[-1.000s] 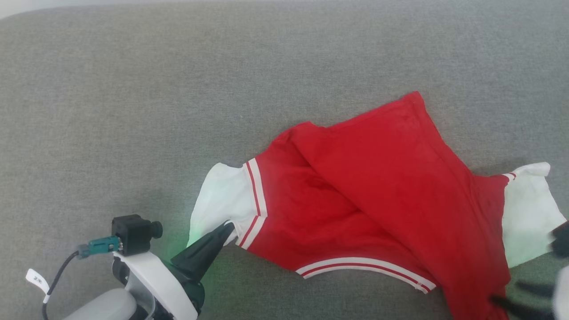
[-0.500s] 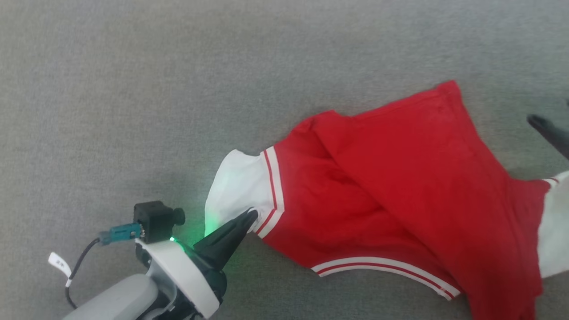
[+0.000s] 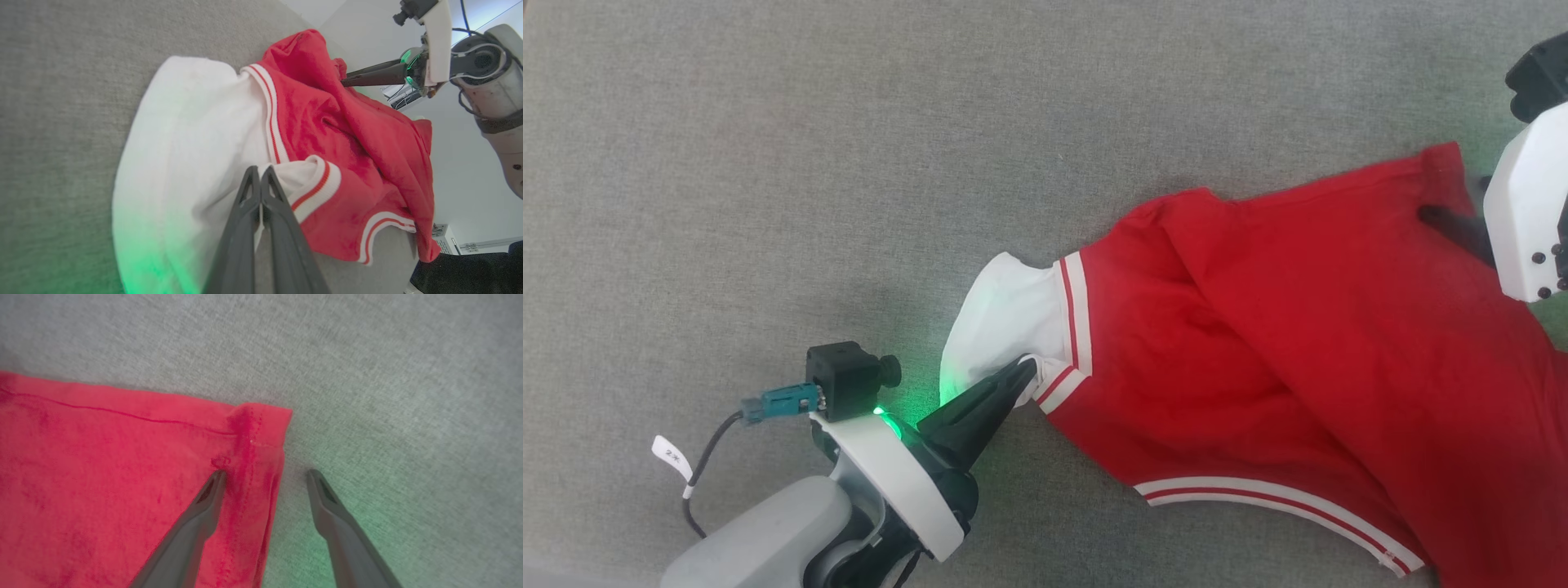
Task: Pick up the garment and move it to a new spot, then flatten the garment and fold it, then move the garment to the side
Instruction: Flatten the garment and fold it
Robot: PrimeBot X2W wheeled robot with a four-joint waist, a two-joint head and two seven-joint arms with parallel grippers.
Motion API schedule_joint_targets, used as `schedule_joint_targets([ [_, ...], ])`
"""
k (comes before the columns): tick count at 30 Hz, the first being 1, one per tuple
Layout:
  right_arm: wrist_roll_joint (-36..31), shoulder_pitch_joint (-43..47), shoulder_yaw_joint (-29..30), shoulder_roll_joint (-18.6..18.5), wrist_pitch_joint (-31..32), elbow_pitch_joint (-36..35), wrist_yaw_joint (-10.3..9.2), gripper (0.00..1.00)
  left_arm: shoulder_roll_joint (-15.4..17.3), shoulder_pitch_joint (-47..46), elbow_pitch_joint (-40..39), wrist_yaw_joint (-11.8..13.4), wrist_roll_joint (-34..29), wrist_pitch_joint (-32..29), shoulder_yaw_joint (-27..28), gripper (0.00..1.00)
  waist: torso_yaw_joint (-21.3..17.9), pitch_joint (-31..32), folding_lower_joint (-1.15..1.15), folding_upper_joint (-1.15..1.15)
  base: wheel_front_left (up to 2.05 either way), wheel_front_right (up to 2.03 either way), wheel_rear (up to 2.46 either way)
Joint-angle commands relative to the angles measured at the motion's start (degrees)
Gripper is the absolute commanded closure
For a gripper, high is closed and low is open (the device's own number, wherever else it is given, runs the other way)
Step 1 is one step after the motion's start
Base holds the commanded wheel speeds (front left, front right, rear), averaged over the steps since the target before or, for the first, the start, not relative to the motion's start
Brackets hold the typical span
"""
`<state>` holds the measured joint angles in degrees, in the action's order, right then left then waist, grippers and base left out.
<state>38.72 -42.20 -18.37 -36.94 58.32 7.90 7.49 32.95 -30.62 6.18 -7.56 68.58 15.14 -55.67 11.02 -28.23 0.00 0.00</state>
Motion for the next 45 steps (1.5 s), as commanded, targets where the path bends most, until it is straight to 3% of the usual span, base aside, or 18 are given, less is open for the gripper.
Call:
schedule_joint_targets([
  [1,0.8,1.0,-1.4,0.1,0.9,1.6,0.0,0.26,-0.3,0.0,0.7,0.2,-0.1,0.0,0.0,1.0,0.1,0.0,0.0,0.0,0.0,0.0,0.0],
  [2,1.3,1.0,-1.9,-0.1,0.9,2.0,0.0,0.8,-0.5,0.1,0.8,0.2,-0.2,0.0,0.2,1.0,0.1,0.1,0.0,0.0,0.0,0.0,0.0],
  [3,1.8,0.8,-2.4,-0.2,0.7,2.2,0.0,0.94,-0.6,0.2,1.0,0.2,-0.2,0.0,0.3,1.0,0.0,0.2,0.0,0.0,0.0,0.0,0.0],
  [4,2.5,0.5,-2.2,0.0,-1.1,2.6,0.0,1.0,-0.8,0.1,1.3,0.2,-0.2,0.0,0.6,1.0,-0.3,0.7,0.0,0.0,0.0,0.0,0.0],
  [16,4.9,-6.1,12.0,5.6,-15.3,12.1,0.0,1.0,1.0,-7.1,1.7,0.2,0.1,0.0,9.3,1.0,-3.9,4.3,0.0,0.0,0.0,0.0,0.0],
  [21,1.3,-15.2,20.0,8.5,-21.4,17.9,0.0,1.0,3.4,-18.6,4.7,0.2,3.9,-0.2,10.8,1.0,-6.1,2.3,0.0,0.0,0.0,0.0,0.0],
  [28,-7.1,-32.5,28.0,12.9,-32.9,26.4,-0.01,1.0,3.3,-40.1,16.9,0.2,10.2,-2.2,15.8,1.0,-9.3,-2.0,0.0,0.0,0.0,0.0,0.0],
  [33,-10.5,-42.6,30.0,14.6,-40.0,30.7,-0.06,1.0,1.7,-54.7,26.1,0.2,11.2,-1.3,19.7,1.0,-11.2,-3.5,0.0,0.0,0.0,0.0,0.0],
  [37,-11.6,-46.6,31.0,14.9,-43.5,34.1,-0.1,1.0,0.5,-60.7,27.4,0.2,12.3,-0.3,22.3,1.0,-11.8,-3.7,0.0,0.0,0.0,0.0,0.0],
  [45,-9.0,-40.4,27.5,14.0,-43.8,37.1,-0.06,1.0,0.3,-51.2,19.1,0.2,15.1,0.0,20.0,1.0,-11.5,-2.6,0.0,0.0,0.0,0.0,0.0],
])
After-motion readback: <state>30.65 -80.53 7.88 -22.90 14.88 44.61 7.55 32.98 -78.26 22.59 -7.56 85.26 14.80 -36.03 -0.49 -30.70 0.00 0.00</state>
